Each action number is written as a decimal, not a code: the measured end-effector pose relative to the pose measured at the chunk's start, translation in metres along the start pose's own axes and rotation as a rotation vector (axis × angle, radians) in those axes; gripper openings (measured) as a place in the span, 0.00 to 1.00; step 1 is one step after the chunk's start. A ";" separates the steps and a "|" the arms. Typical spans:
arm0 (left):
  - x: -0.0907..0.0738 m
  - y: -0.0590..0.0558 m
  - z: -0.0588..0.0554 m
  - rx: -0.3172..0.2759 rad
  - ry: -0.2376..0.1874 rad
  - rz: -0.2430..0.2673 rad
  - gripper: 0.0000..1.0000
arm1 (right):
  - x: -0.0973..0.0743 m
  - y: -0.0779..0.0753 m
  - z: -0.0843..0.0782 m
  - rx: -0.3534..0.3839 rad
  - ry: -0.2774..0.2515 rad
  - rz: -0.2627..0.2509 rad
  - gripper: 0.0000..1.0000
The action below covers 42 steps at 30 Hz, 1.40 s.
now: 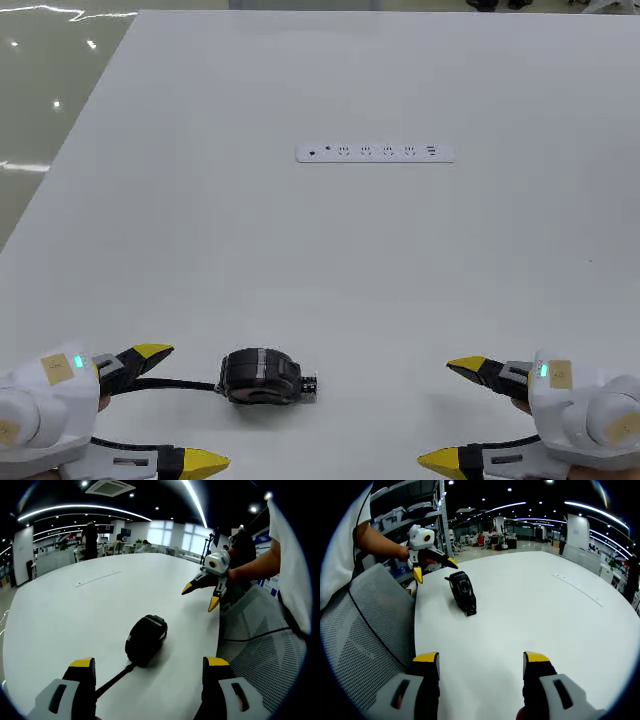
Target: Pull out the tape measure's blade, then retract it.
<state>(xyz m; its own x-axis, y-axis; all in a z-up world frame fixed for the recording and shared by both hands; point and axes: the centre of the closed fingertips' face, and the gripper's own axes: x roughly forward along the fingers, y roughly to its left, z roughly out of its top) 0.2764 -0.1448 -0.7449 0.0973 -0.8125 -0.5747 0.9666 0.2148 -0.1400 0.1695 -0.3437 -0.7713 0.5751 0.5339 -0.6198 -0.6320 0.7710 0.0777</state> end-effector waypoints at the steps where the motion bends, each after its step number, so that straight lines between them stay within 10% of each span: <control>1: 0.001 0.000 0.001 -0.002 0.000 -0.008 0.84 | 0.002 0.000 0.000 -0.004 0.002 -0.001 0.67; 42: 0.051 0.007 -0.002 0.174 0.097 -0.164 0.53 | 0.062 0.004 0.020 -0.051 0.002 0.115 0.60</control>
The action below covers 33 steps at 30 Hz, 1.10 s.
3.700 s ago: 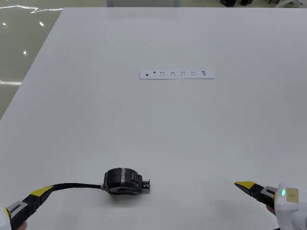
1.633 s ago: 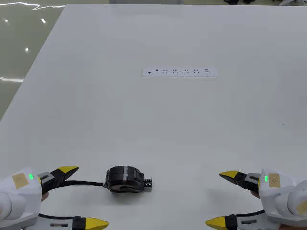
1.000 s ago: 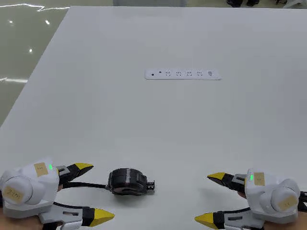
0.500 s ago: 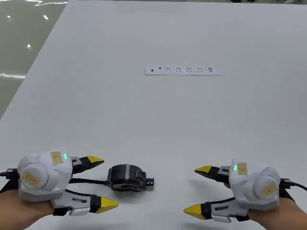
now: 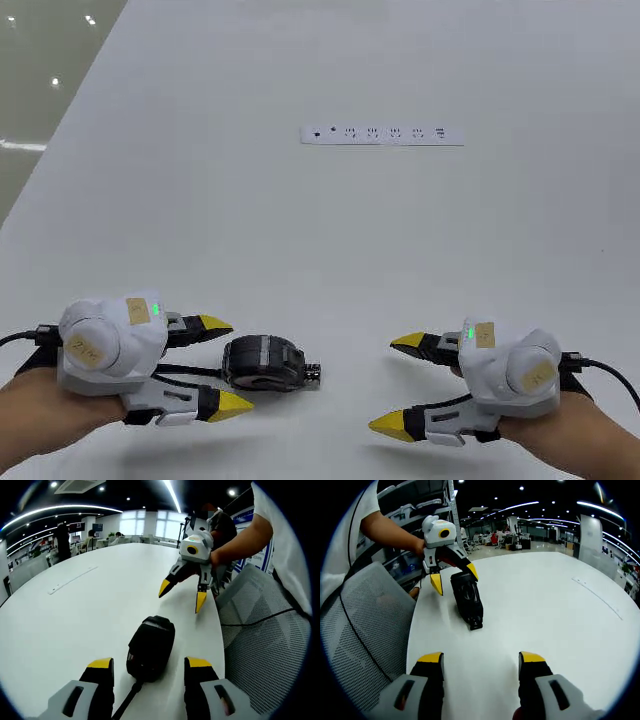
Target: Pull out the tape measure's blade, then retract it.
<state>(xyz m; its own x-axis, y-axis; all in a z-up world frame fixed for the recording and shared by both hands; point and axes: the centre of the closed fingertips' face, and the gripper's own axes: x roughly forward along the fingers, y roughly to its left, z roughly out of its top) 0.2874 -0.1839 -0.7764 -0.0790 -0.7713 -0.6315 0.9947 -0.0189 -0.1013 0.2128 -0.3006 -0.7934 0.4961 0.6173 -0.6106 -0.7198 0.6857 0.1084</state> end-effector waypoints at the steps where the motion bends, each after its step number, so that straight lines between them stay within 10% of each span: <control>1: 0.001 0.000 0.000 0.000 0.001 -0.005 0.53 | 0.001 0.000 0.000 0.000 0.000 0.002 0.60; 33: 0.010 -0.007 0.007 0.111 0.055 -0.070 0.31 | 0.017 -0.005 0.010 -0.001 -0.019 0.025 0.56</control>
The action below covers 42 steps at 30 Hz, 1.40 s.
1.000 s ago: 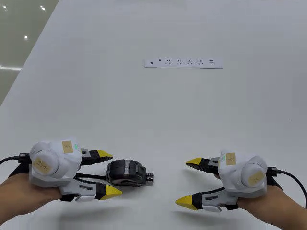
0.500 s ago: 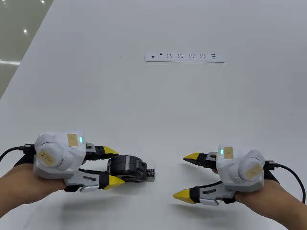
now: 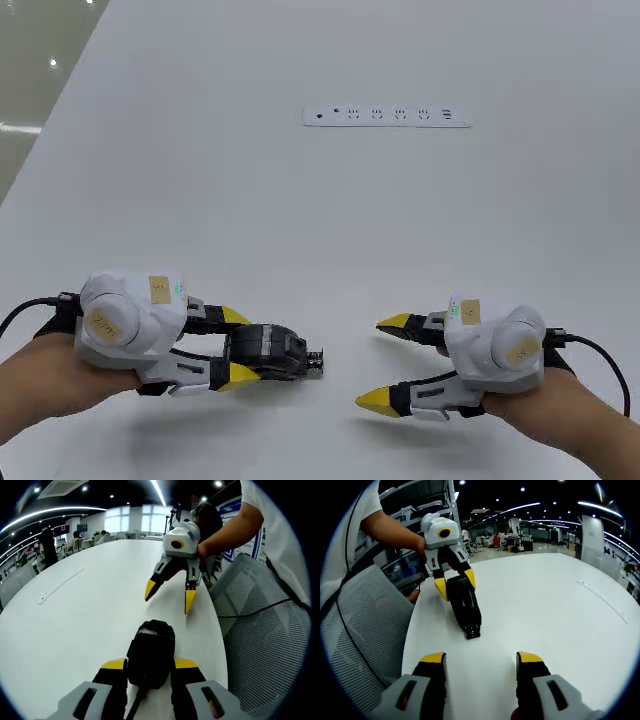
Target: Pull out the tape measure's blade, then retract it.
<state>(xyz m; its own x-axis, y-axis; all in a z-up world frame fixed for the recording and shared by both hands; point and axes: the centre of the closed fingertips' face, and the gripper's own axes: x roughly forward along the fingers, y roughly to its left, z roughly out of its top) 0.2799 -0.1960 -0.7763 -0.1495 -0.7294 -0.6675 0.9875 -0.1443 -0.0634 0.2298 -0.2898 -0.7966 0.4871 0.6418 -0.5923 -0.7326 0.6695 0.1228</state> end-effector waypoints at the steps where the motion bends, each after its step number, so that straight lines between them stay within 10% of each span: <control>1: 0.000 0.000 0.000 0.003 0.003 -0.002 0.31 | 0.002 0.000 0.001 -0.003 0.001 0.003 0.56; 42: 0.001 0.002 -0.006 0.064 0.046 -0.008 0.30 | 0.057 0.017 0.019 -0.186 -0.035 0.148 0.22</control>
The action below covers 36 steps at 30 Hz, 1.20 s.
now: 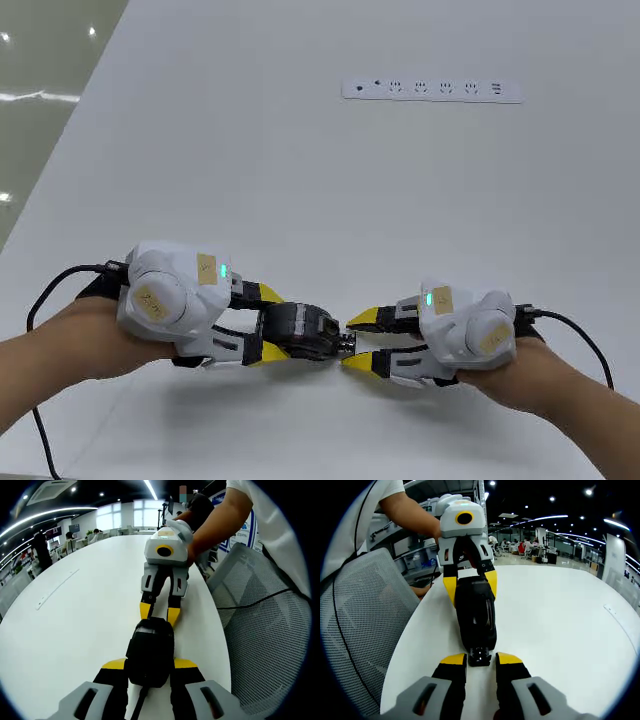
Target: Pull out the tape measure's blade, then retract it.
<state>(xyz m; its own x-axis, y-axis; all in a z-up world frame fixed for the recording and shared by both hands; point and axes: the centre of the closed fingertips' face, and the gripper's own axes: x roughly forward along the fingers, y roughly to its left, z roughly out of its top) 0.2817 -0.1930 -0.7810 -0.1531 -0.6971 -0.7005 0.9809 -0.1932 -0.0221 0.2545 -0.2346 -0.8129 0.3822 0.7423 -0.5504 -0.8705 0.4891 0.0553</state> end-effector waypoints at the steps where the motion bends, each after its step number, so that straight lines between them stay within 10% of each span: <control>1: 0.000 0.000 0.000 0.001 0.000 -0.001 0.30 | 0.000 0.000 0.000 0.001 -0.002 0.003 0.22; 36: 0.000 -0.001 -0.001 0.028 0.017 -0.002 0.28 | 0.007 0.003 0.000 -0.037 -0.021 0.040 0.12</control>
<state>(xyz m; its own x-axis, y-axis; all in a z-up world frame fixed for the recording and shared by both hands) 0.2809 -0.1921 -0.7813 -0.1525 -0.6849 -0.7125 0.9768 -0.2142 -0.0032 0.2546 -0.2286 -0.8166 0.3528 0.7705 -0.5309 -0.8958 0.4420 0.0461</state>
